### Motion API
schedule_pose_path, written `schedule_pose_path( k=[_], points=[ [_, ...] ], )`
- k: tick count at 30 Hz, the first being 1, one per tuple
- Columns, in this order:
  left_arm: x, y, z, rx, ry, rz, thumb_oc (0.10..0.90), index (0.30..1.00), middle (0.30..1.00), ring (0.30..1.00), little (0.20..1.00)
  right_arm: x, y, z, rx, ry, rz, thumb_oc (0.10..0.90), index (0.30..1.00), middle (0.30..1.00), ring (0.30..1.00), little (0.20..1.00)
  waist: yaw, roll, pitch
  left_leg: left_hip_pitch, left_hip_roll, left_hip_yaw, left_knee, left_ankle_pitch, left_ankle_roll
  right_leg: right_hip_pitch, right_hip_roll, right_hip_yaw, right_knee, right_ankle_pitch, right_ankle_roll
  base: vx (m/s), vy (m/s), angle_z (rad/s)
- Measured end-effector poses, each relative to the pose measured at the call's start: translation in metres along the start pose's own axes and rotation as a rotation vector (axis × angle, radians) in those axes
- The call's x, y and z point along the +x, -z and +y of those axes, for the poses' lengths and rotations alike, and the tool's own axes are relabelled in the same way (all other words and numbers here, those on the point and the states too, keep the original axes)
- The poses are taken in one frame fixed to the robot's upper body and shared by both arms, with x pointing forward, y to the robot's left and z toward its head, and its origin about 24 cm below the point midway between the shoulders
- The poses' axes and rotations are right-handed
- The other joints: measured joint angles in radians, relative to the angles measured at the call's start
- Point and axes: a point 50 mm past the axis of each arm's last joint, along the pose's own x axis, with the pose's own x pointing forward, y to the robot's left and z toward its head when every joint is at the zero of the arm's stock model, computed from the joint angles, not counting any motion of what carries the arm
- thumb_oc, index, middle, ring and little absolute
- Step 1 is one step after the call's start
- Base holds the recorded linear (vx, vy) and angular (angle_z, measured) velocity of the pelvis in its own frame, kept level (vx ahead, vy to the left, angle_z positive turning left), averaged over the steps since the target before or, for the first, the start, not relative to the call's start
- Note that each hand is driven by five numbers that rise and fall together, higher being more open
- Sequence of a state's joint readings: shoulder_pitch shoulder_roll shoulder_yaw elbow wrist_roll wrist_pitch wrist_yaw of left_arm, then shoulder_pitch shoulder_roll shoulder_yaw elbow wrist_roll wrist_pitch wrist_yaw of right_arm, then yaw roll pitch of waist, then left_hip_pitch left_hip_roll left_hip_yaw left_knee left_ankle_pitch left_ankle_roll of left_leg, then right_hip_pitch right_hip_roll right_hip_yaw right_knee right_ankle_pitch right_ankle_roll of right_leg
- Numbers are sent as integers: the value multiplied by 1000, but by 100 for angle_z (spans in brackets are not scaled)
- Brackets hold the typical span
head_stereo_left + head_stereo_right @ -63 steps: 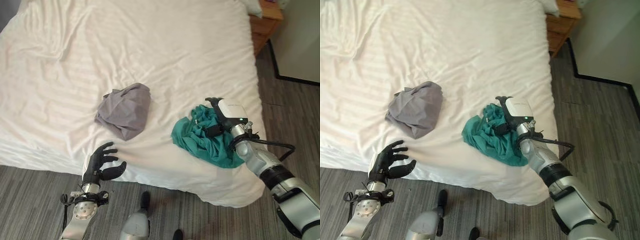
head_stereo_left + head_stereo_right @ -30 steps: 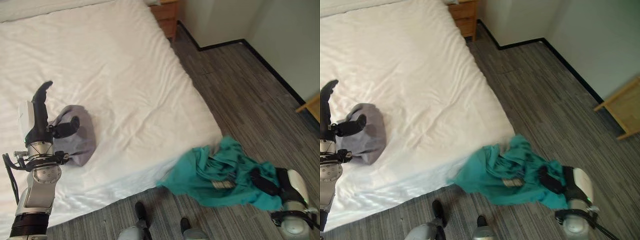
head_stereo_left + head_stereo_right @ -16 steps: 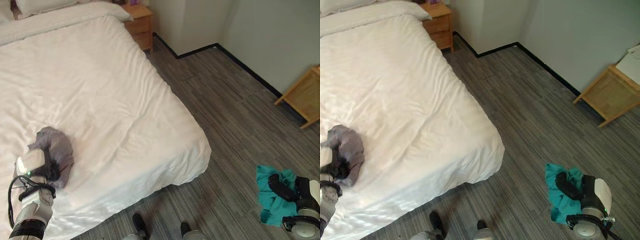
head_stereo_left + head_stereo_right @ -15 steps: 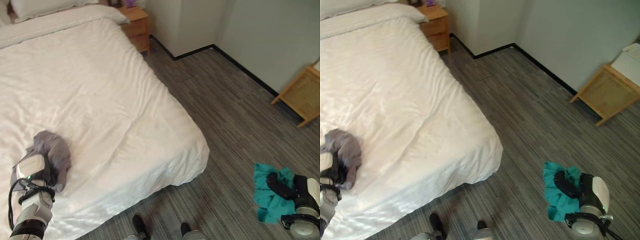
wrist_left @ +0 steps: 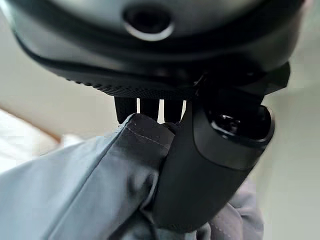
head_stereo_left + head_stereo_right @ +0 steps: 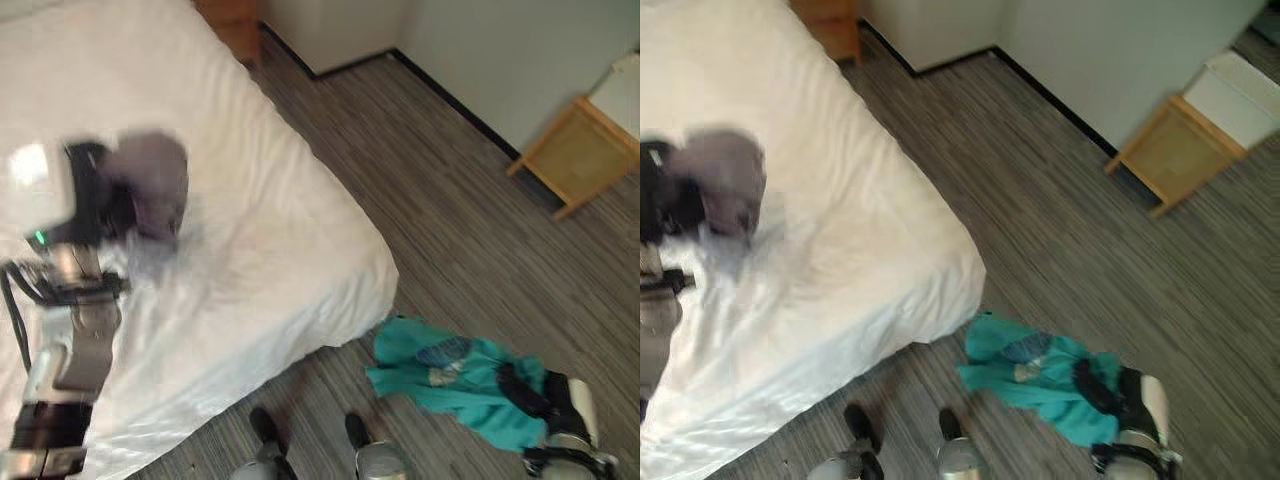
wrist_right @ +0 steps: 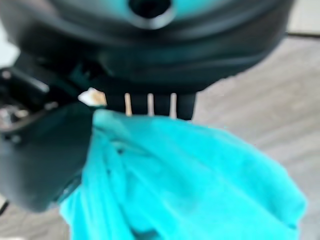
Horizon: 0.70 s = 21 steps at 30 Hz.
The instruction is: Pick up bed clothes into laundry basket.
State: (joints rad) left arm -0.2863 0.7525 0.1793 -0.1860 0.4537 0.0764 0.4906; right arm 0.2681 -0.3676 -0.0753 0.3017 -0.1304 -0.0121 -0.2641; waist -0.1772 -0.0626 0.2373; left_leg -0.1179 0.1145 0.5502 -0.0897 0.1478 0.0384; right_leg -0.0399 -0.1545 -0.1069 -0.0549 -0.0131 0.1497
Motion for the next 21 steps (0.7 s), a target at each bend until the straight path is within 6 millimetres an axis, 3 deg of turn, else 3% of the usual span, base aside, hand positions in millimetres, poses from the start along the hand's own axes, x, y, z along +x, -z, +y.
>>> schedule_pose_path(
  k=[2, 3, 4, 5, 7, 9, 11, 12, 13, 14, 16, 17, 19, 20, 21],
  points=[
    [6, -22, 10, -68, -72, -116, 400, 300, 300, 300, 300, -2, -5, 5, 3, -27, -37, 400, 300, 300, 300, 300, -1, 0, 1, 13, 9, 30, 0, -1, -10, 30, -35, -42, 5, 77, -15, -194, -40, -91],
    [6, -40, 18, -136, -119, -180, 400, 300, 300, 300, 300, -1, -8, 8, -3, -36, -46, 400, 300, 300, 300, 300, 43, 5, 7, 45, 42, 105, 1, 7, -24, 32, -73, -106, 42, 111, -28, -193, -76, -107],
    [5, -46, 20, -164, -136, -201, 400, 300, 300, 300, 300, -2, -7, 8, -8, -38, -44, 400, 300, 300, 300, 300, 65, 10, 9, 62, 62, 130, 2, 11, -29, 36, -82, -143, 57, 106, -21, -217, -106, -135],
    [2, -55, 22, -203, -153, -249, 400, 300, 300, 300, 300, -2, -7, 7, -14, -34, -48, 400, 300, 300, 300, 300, 80, 8, 10, 90, 75, 132, 6, 14, -50, 74, -77, -131, 28, 145, 10, -219, -122, -86],
    [-4, -63, 25, -243, -162, -281, 400, 300, 300, 300, 300, 6, -15, 1, -27, -12, -76, 400, 300, 300, 300, 300, 106, 25, 15, 107, 109, 133, 8, 18, -59, 62, -38, -149, 21, 143, 13, -175, -144, -99],
    [-16, -73, 20, -325, -127, -296, 400, 300, 300, 300, 300, 21, -35, -6, -32, 19, -137, 400, 300, 300, 300, 300, 117, 43, 19, 128, 158, 132, 41, 19, -64, 32, 4, -192, 18, 142, 10, -218, -188, -138],
    [-34, -80, 5, -438, -28, -270, 400, 300, 300, 300, 300, 31, -56, -7, -20, 47, -203, 400, 300, 300, 300, 300, 122, 34, 23, 138, 197, 182, 134, -10, -88, 10, 15, -263, 21, 146, -19, -211, -234, -135],
    [-46, -84, -8, -514, 60, -235, 400, 300, 300, 300, 300, 37, -69, -14, -25, 72, -243, 400, 300, 300, 300, 300, 123, 42, 19, 171, 192, 201, 100, -50, -126, -5, 12, -298, 9, 129, -47, -156, -269, -118],
    [-52, -88, -18, -568, 106, -208, 400, 300, 300, 300, 300, 38, -69, -19, -45, 87, -249, 400, 300, 300, 300, 300, 125, 63, 23, 205, 203, 239, 74, -36, -198, -3, 10, -367, 22, 99, -94, -179, -296, -124],
    [-63, -91, -34, -626, 197, -162, 400, 300, 300, 300, 300, 38, -67, -18, -47, 93, -238, 400, 300, 300, 300, 300, 134, 62, 24, 226, 212, 250, 87, -29, -186, -7, -29, -483, 87, 76, -123, -205, -451, -86],
    [-74, -87, -50, -637, 285, -112, 400, 300, 300, 300, 300, 35, -61, -15, -75, 73, -227, 400, 300, 300, 300, 300, 144, 60, 22, 246, 224, 267, 114, -31, -186, -8, -28, -489, 120, 69, -117, -118, -378, -69],
    [-95, -74, -68, -613, 415, -12, 400, 300, 300, 300, 300, 26, -52, -8, -85, 49, -213, 400, 300, 300, 300, 300, 140, 71, 13, 265, 262, 267, 156, -32, -186, -7, 20, -445, 115, 65, -122, 19, -266, -89],
    [-116, -56, -82, -555, 529, 94, 400, 300, 300, 300, 300, 21, -47, 3, -99, 4, -205, 400, 300, 300, 300, 300, 145, 59, 11, 234, 328, 255, 277, -60, -203, -5, 32, -399, 97, 72, -142, 9, -337, -78],
    [-128, -50, -88, -540, 571, 137, 400, 300, 300, 300, 300, 20, -45, 3, -122, -4, -204, 400, 300, 300, 300, 300, 127, 67, 6, 231, 322, 248, 252, -66, -207, -4, 46, -381, 85, 69, -147, 11, -291, -86],
    [-148, -37, -93, -504, 632, 216, 400, 300, 300, 300, 300, 20, -43, 4, -159, -18, -205, 400, 300, 300, 300, 300, 147, 88, 2, 271, 335, 190, 273, -16, -165, -24, 96, -331, 100, 68, -167, 122, -381, -238]
  ],
)
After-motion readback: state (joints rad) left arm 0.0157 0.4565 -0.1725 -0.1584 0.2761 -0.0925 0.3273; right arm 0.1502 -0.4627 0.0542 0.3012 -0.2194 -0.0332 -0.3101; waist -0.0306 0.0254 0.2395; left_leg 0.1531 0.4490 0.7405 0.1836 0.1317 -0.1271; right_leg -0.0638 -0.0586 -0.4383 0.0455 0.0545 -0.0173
